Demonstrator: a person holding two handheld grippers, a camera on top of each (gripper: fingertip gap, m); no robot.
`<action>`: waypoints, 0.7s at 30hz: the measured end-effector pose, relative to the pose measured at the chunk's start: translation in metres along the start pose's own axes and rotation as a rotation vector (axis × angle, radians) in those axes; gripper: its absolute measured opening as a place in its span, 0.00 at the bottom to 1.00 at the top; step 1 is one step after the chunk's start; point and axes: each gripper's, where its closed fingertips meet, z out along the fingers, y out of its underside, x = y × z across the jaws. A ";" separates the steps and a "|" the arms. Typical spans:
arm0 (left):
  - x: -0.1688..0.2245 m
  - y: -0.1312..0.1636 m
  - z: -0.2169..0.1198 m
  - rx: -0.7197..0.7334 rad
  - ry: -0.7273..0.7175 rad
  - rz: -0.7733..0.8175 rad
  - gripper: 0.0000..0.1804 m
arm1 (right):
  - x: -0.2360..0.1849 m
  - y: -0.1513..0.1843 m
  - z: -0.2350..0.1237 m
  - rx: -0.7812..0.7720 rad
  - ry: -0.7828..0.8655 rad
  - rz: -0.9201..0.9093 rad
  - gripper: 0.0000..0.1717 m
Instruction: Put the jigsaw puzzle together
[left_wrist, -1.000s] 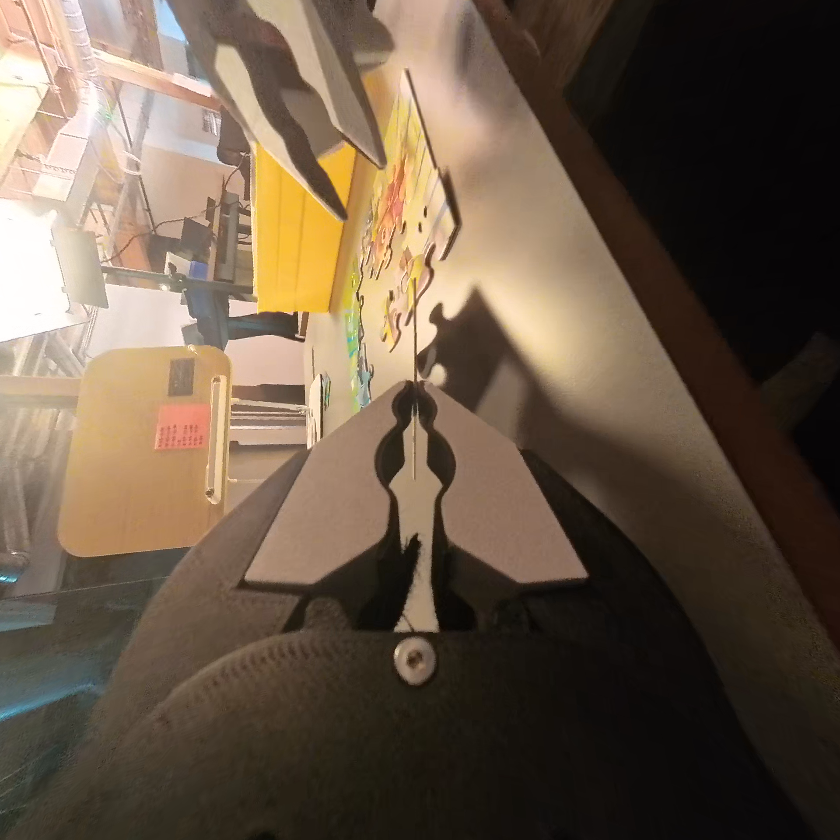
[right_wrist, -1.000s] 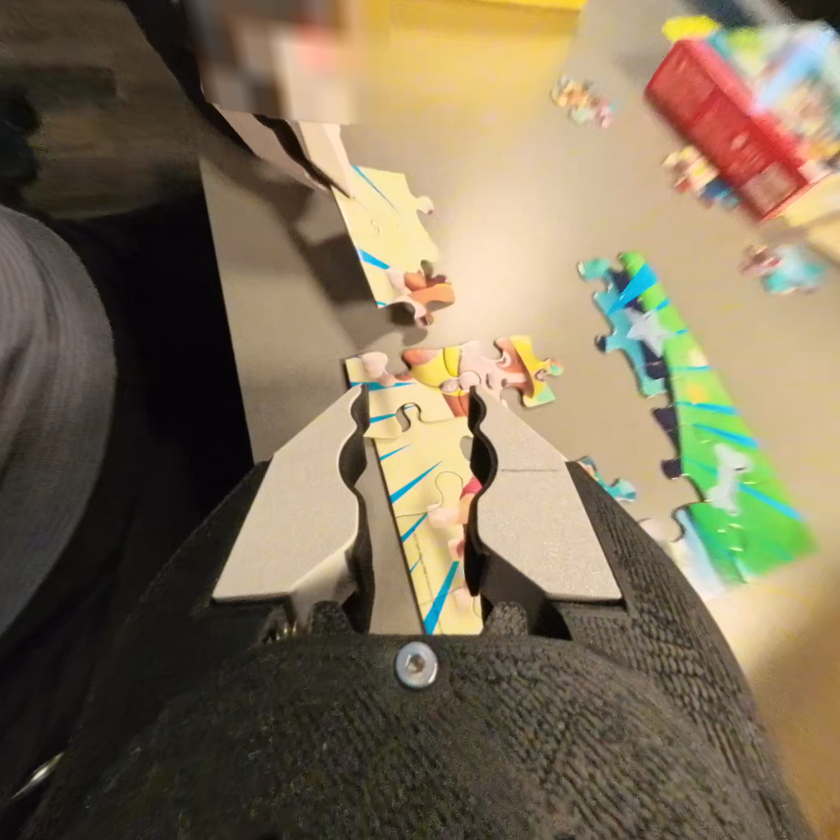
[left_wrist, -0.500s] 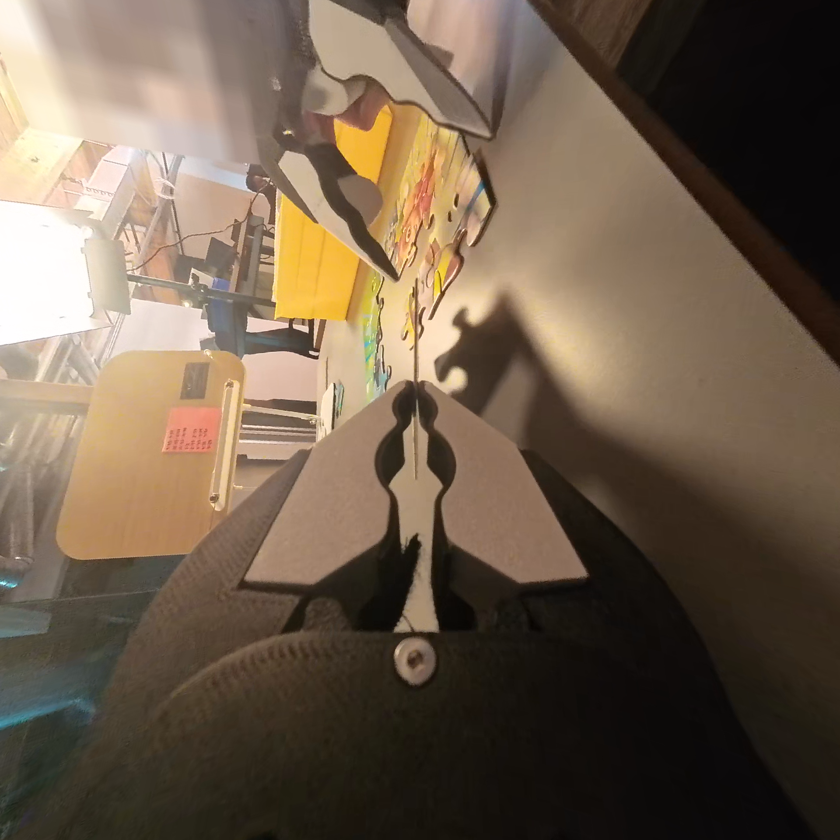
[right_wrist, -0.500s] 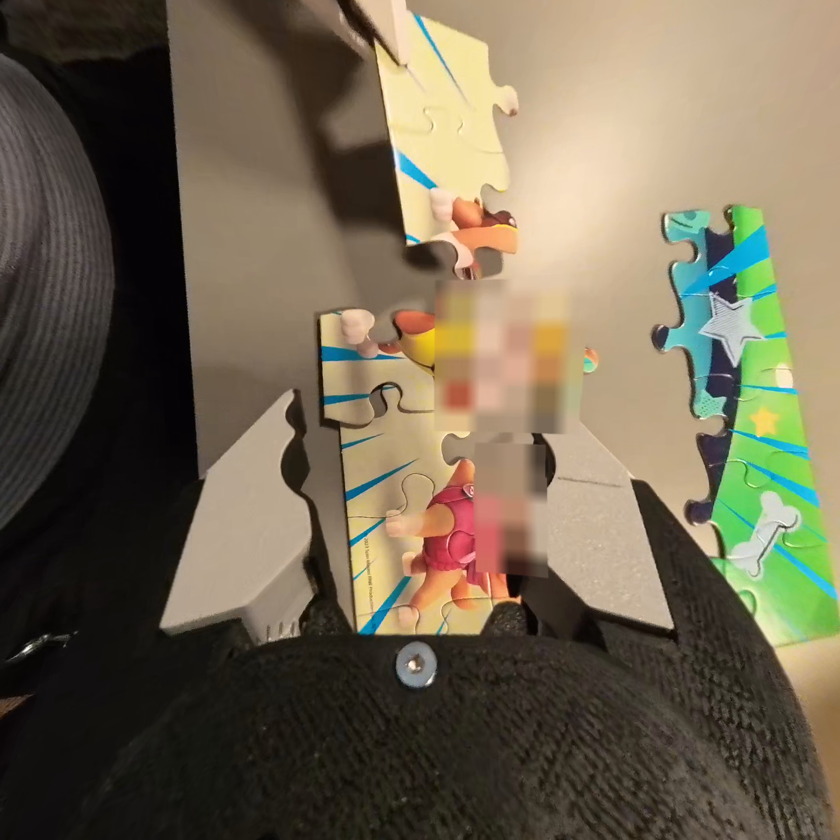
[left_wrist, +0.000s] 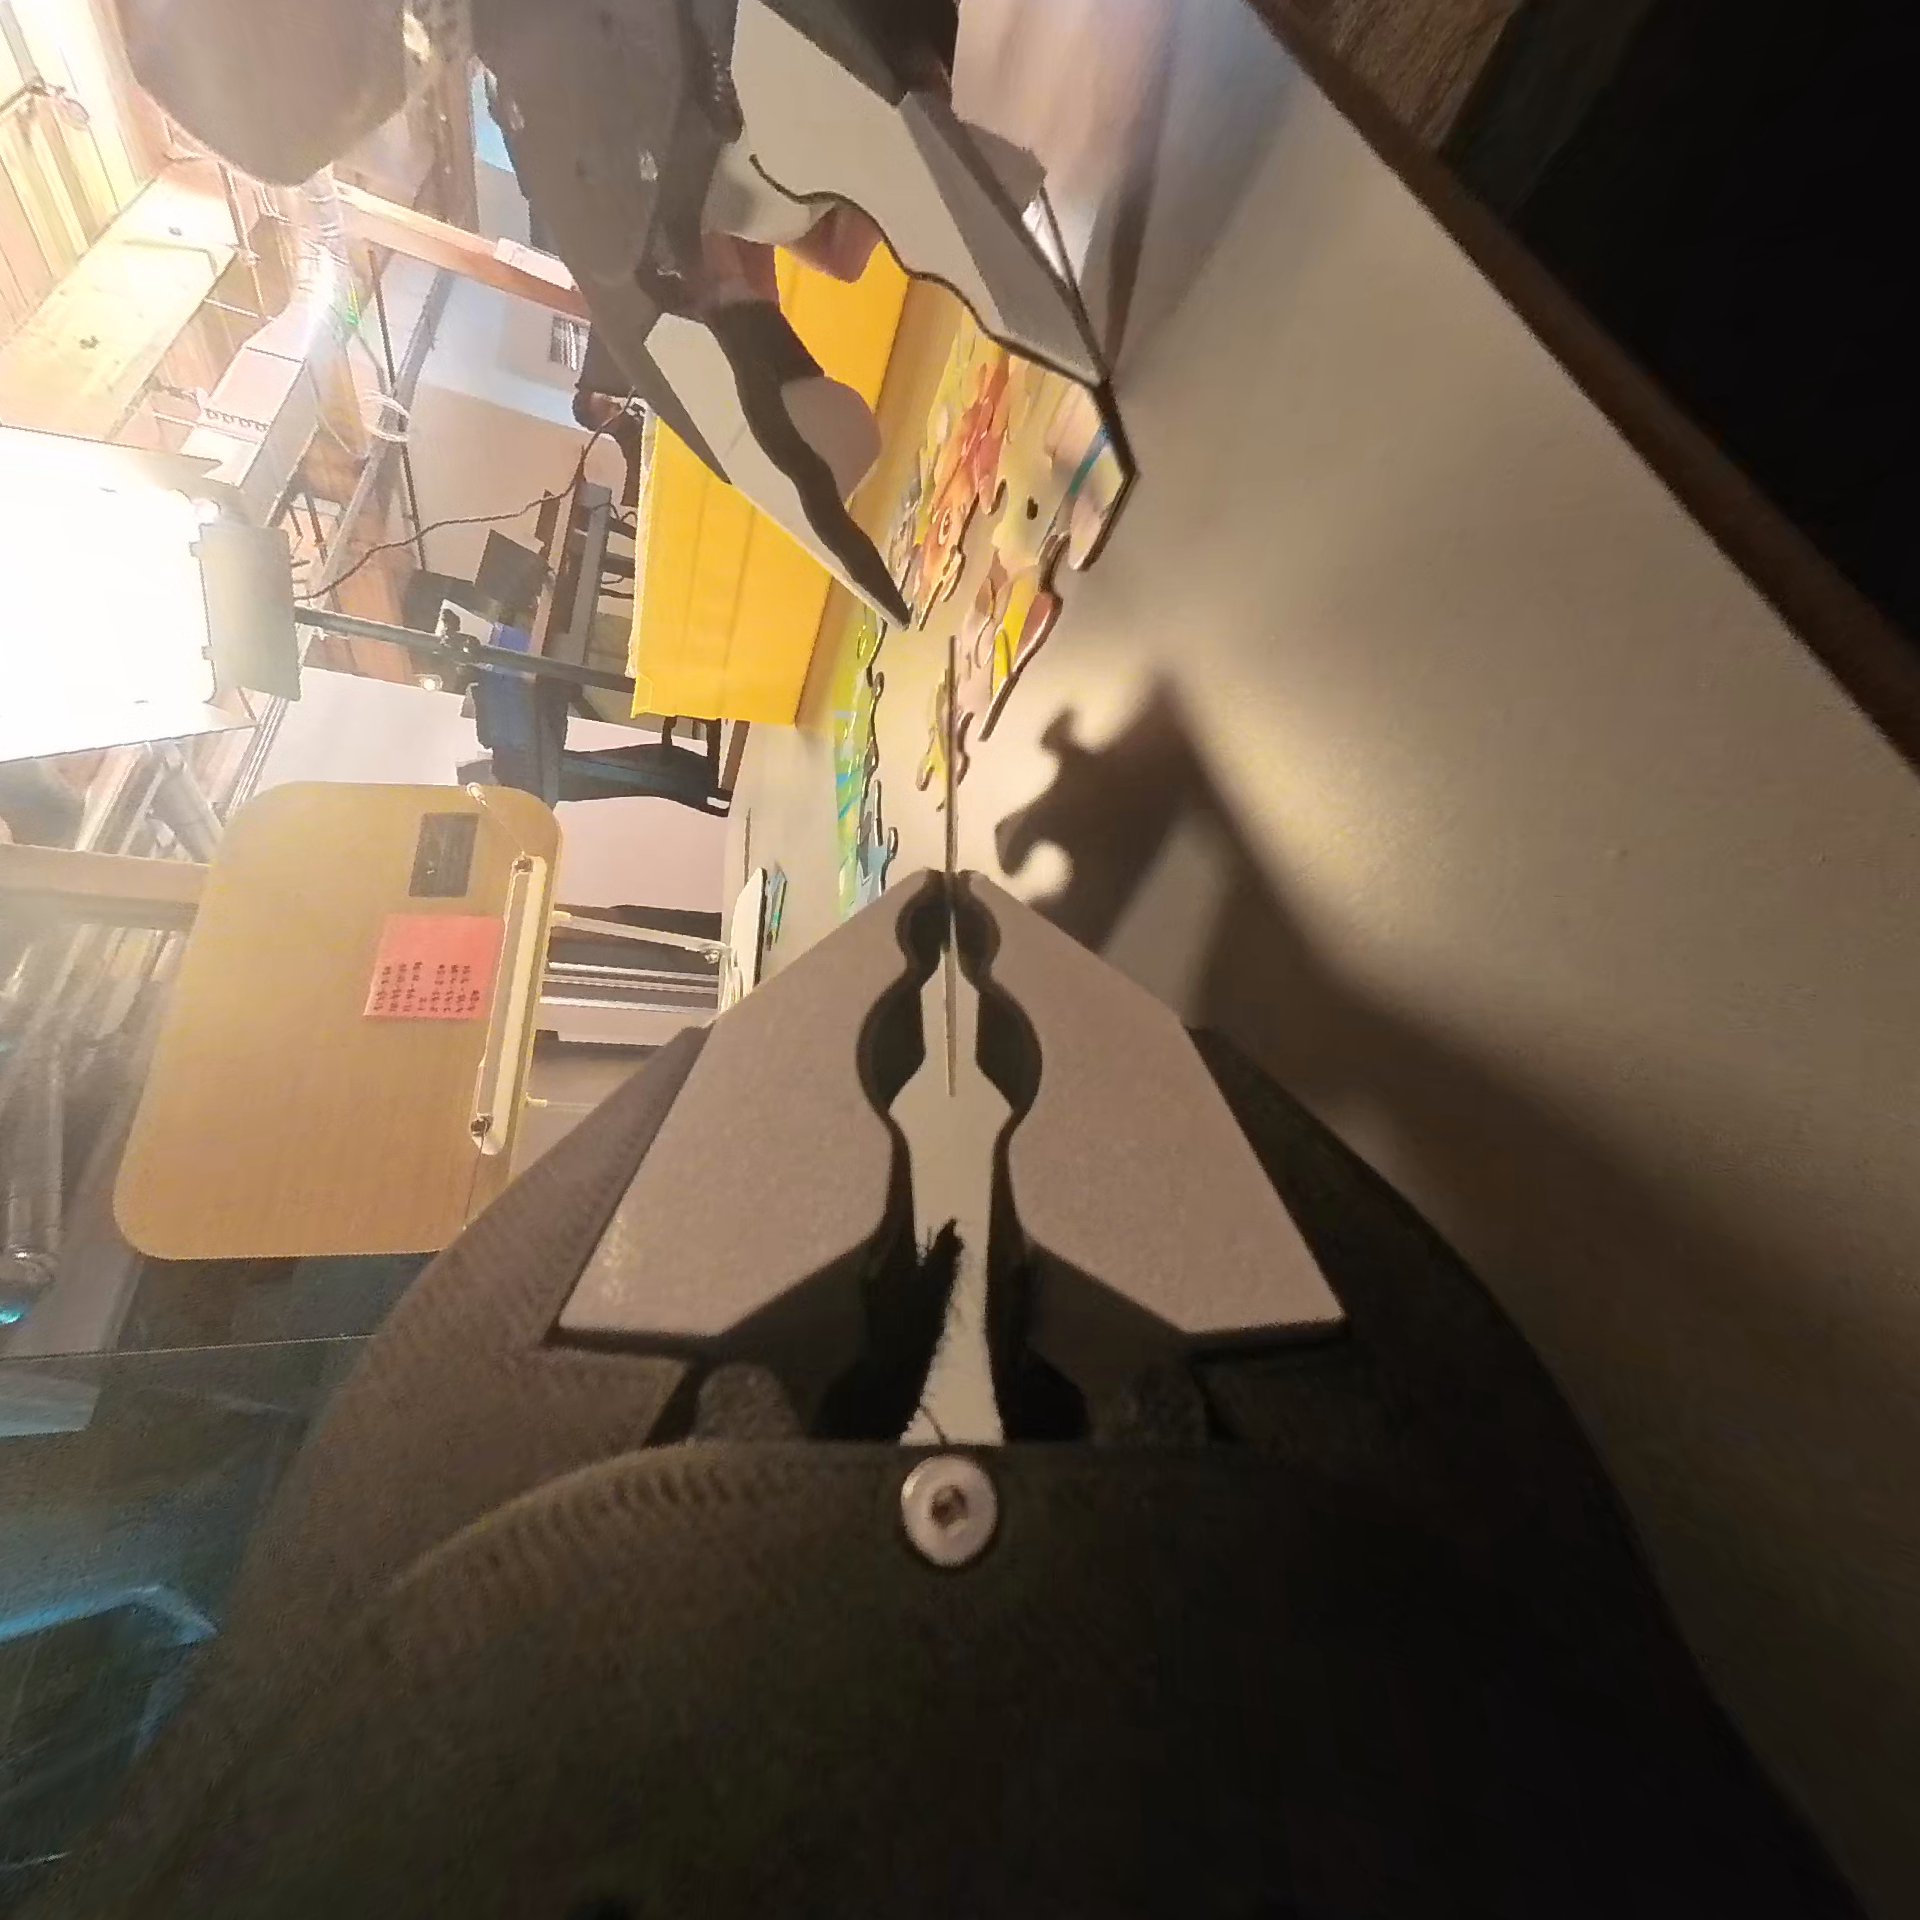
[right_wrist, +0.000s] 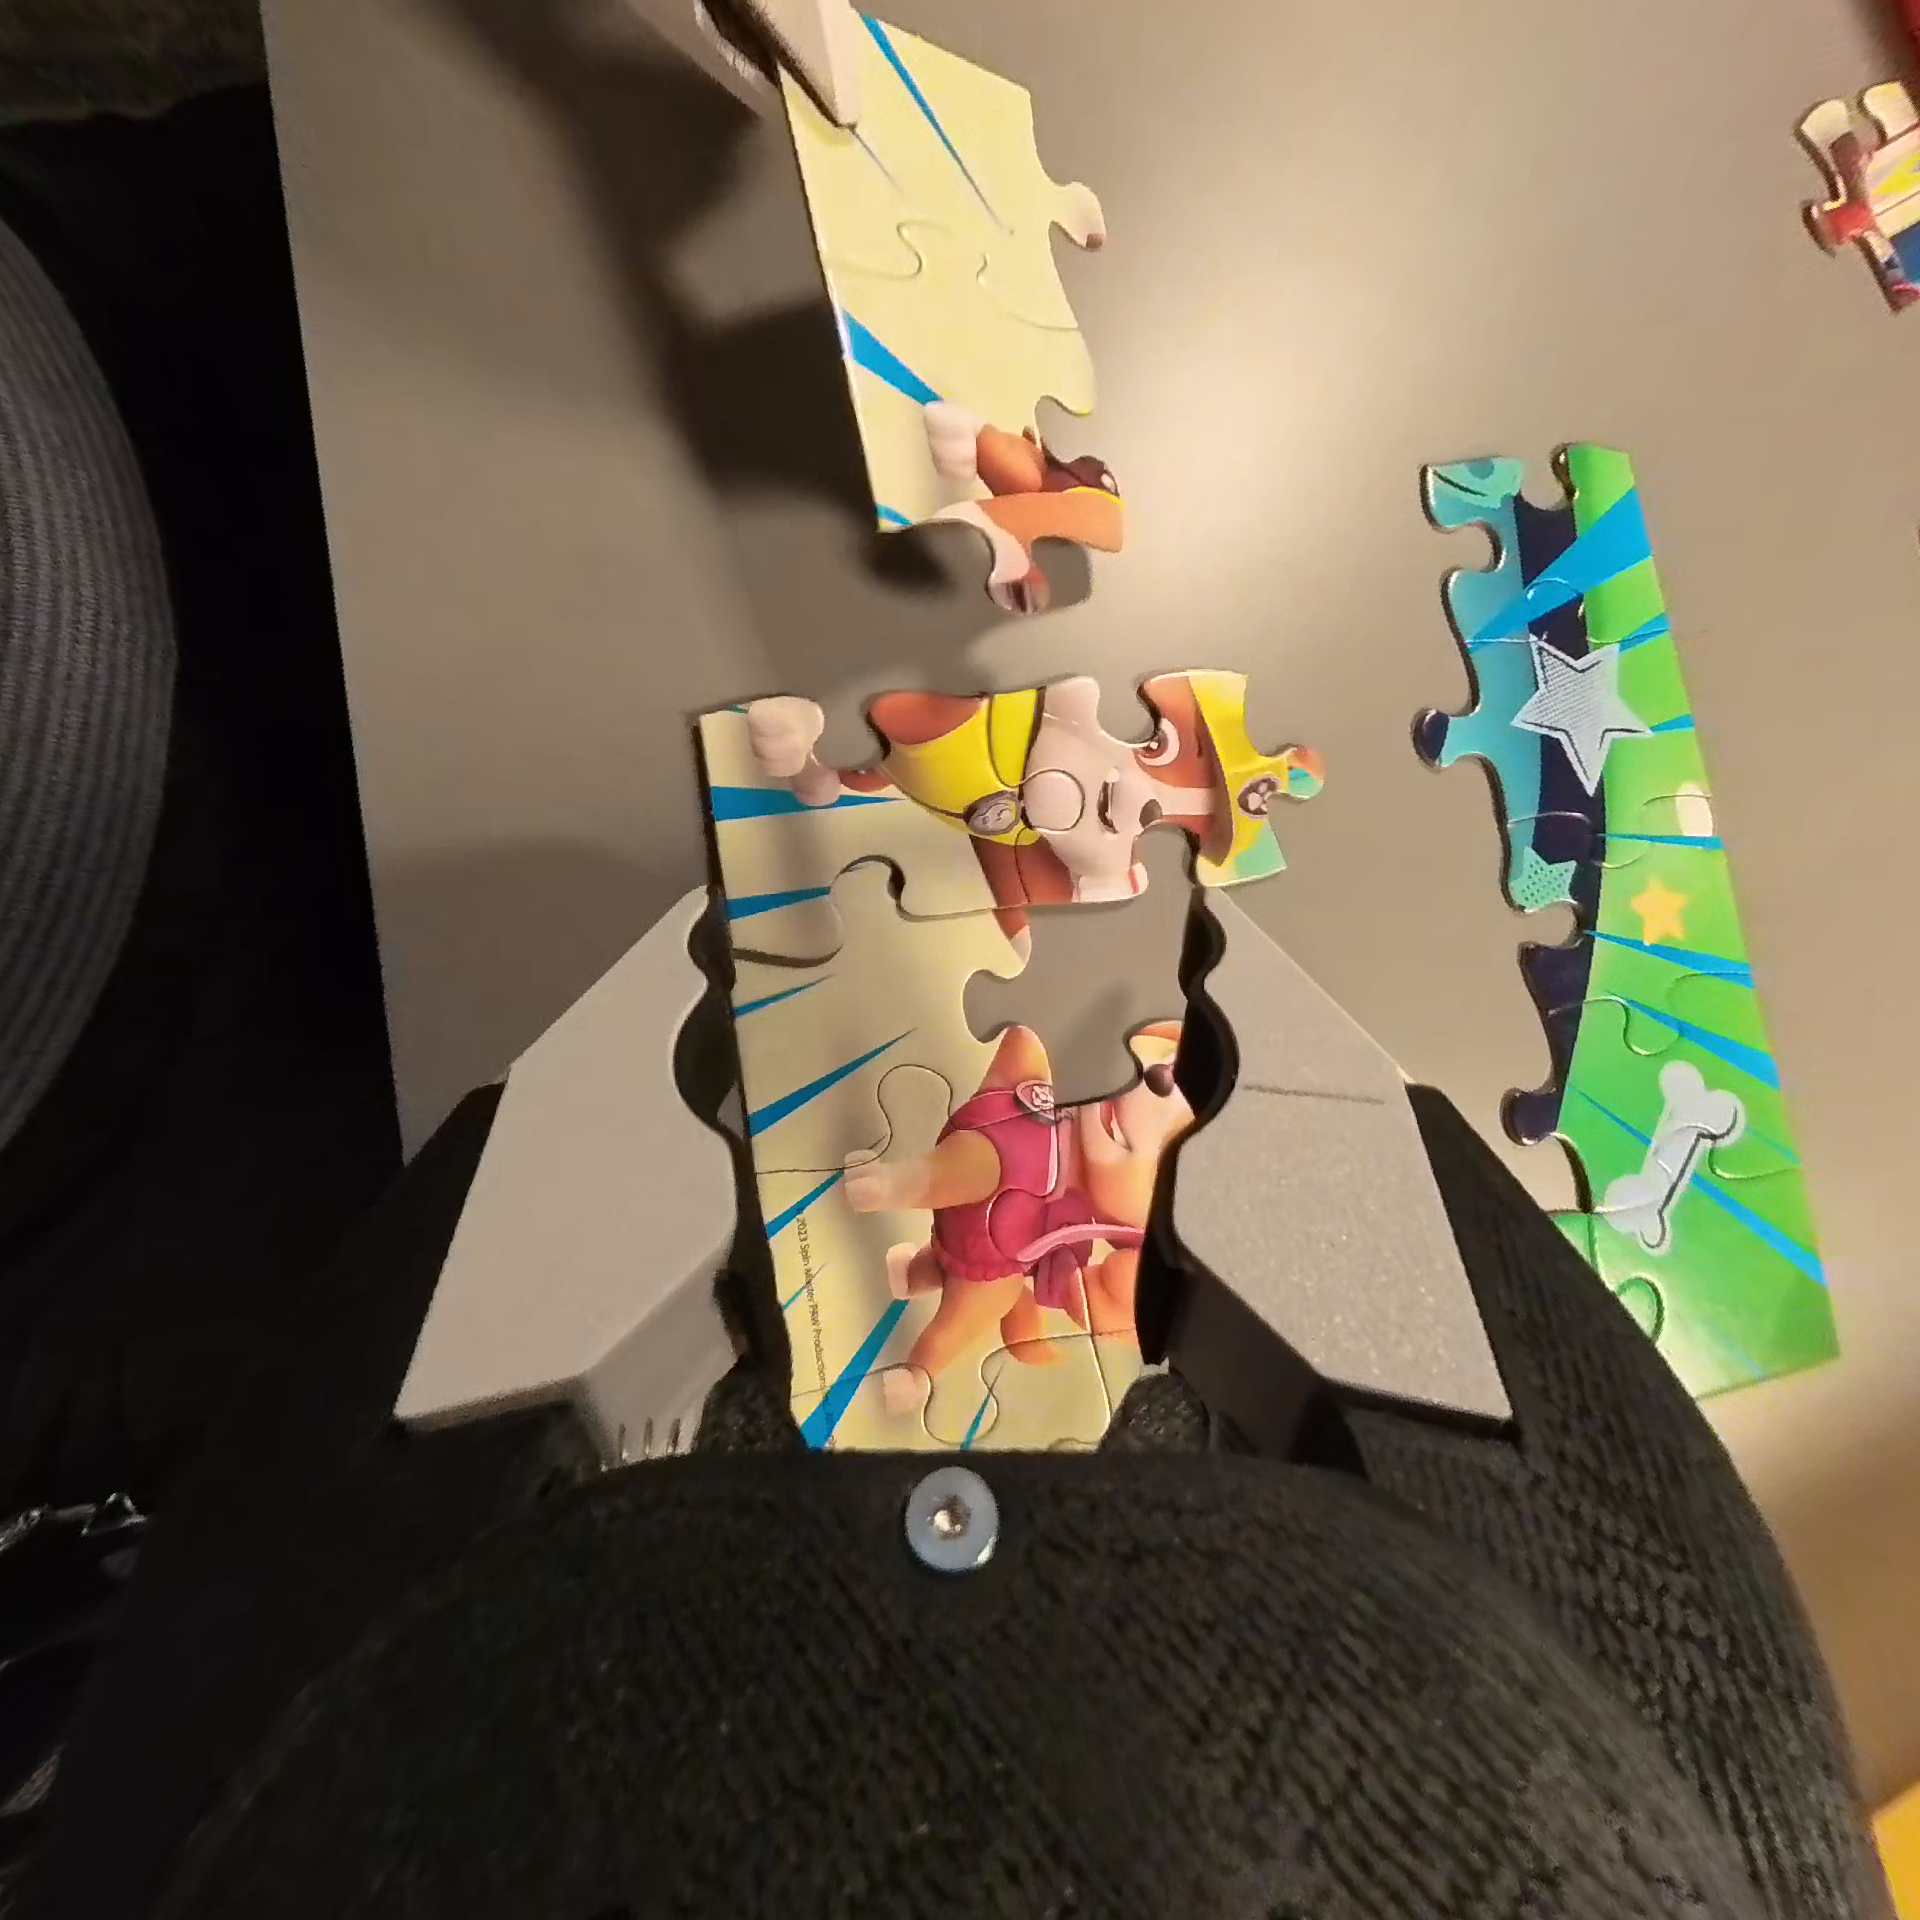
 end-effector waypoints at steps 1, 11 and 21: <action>0.000 0.000 0.000 0.001 0.001 0.001 0.00 | 0.000 -0.001 0.000 0.001 0.001 0.002 0.50; 0.002 0.001 0.001 -0.008 0.011 0.001 0.00 | -0.007 -0.016 -0.005 0.123 -0.183 0.187 0.34; 0.003 0.002 0.002 -0.013 0.018 -0.005 0.00 | -0.012 -0.007 0.006 0.060 -0.194 0.110 0.27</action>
